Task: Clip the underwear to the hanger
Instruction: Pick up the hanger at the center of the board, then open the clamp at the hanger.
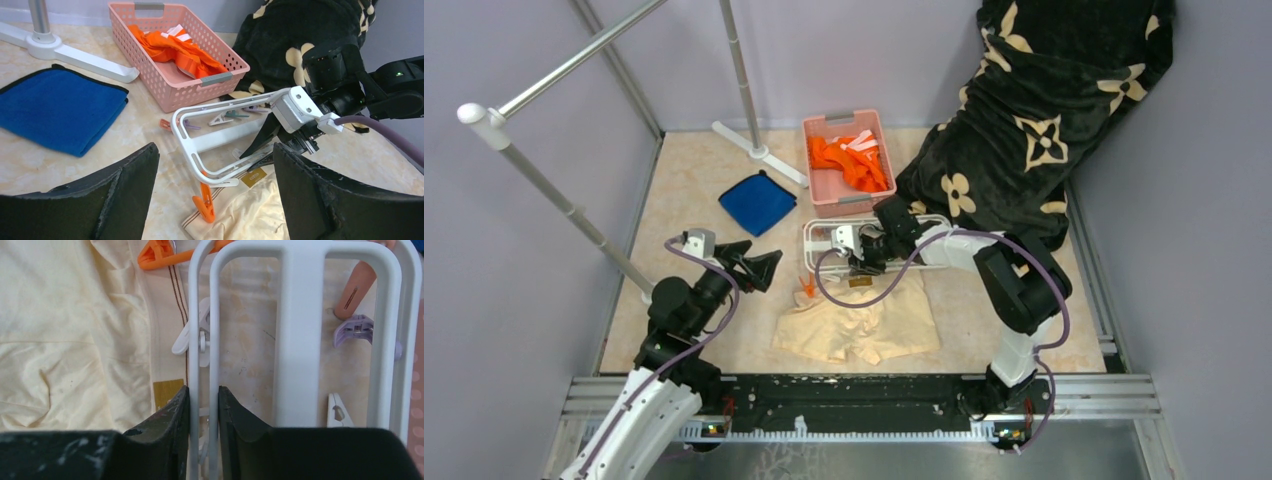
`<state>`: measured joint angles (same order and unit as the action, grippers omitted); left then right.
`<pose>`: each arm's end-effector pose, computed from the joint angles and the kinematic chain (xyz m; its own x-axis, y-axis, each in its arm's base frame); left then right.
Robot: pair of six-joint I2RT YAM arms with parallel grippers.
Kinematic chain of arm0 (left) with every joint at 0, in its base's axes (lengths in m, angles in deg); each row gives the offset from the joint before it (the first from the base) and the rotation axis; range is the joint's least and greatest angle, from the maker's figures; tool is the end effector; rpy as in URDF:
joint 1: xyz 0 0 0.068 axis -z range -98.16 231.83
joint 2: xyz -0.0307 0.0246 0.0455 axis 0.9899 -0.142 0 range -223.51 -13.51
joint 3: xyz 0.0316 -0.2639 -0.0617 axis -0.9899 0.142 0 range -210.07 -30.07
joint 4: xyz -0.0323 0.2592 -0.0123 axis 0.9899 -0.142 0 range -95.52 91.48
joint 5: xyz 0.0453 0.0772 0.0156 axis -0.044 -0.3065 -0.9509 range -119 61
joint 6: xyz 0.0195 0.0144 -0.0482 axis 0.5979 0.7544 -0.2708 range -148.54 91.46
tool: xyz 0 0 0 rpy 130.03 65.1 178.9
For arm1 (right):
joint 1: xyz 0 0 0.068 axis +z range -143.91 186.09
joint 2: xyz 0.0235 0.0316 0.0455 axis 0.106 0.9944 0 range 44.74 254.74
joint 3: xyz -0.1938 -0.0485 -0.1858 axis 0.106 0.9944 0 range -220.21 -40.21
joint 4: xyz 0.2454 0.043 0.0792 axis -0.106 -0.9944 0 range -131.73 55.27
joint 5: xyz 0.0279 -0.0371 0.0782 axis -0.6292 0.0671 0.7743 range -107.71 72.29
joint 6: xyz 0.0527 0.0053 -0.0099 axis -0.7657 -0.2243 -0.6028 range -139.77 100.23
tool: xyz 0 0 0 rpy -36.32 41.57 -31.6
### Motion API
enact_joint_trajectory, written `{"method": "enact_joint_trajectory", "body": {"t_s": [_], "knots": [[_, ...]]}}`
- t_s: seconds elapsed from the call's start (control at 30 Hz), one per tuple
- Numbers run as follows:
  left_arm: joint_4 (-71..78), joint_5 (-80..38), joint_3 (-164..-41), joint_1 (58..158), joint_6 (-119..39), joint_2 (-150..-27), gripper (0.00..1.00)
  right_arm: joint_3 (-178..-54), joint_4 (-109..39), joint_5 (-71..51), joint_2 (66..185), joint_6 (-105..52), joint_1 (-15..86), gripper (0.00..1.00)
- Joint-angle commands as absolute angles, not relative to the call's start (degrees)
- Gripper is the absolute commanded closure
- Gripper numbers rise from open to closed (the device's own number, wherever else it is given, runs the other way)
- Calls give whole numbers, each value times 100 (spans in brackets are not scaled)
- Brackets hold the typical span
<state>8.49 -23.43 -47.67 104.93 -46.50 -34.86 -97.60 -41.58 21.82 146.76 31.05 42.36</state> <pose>0.1198 -0.0548 0.2596 -0.0980 -0.2919 -0.9514 0.4723 0.8279 -0.3026 0.2726 0.2282 0.1630 0.2030 -0.5927 -0.7795 -0.9791 -0.1142 -0.1681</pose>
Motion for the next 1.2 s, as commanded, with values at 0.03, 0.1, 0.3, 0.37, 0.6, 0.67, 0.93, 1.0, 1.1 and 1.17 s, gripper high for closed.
{"method": "enact_joint_trajectory", "body": {"t_s": [0.03,0.1,0.3,0.37,0.6,0.67,0.93,1.0,1.1,1.17], "knots": [[846,-2364,-5133,10481,-4290,-3603,14,-9919,-3844,2194,14412,3007,4296,86],[818,-2354,-5223,10480,-4156,-3703,15,-9850,-3788,2186,14206,2985,4293,93],[907,-1875,-5437,10485,-3641,-4023,15,-9764,-3774,2137,13445,3003,4270,100],[968,-1537,-5483,10482,-3461,-4077,14,-9728,-3786,2249,13228,2942,4229,100],[1214,-295,-5456,10480,-2696,-4037,0,-9367,-3879,2421,12333,2975,4125,100],[1154,153,-5494,10486,-2484,-4069,0,-9315,-4076,2406,12120,3076,4099,100],[1210,1648,-5509,10486,-1762,-4357,2,-9040,-4368,2442,11228,3023,4045,100],[1336,1855,-5516,10485,-1590,-4524,2,-9005,-4460,2458,11066,3052,4045,100],[1567,2321,-5615,10482,-1439,-4920,3,-8856,-4424,2465,10818,3083,4045,100],[1644,2633,-5742,10486,-1388,-5280,5,-8743,-4410,2481,10642,3148,4045,100]]}}
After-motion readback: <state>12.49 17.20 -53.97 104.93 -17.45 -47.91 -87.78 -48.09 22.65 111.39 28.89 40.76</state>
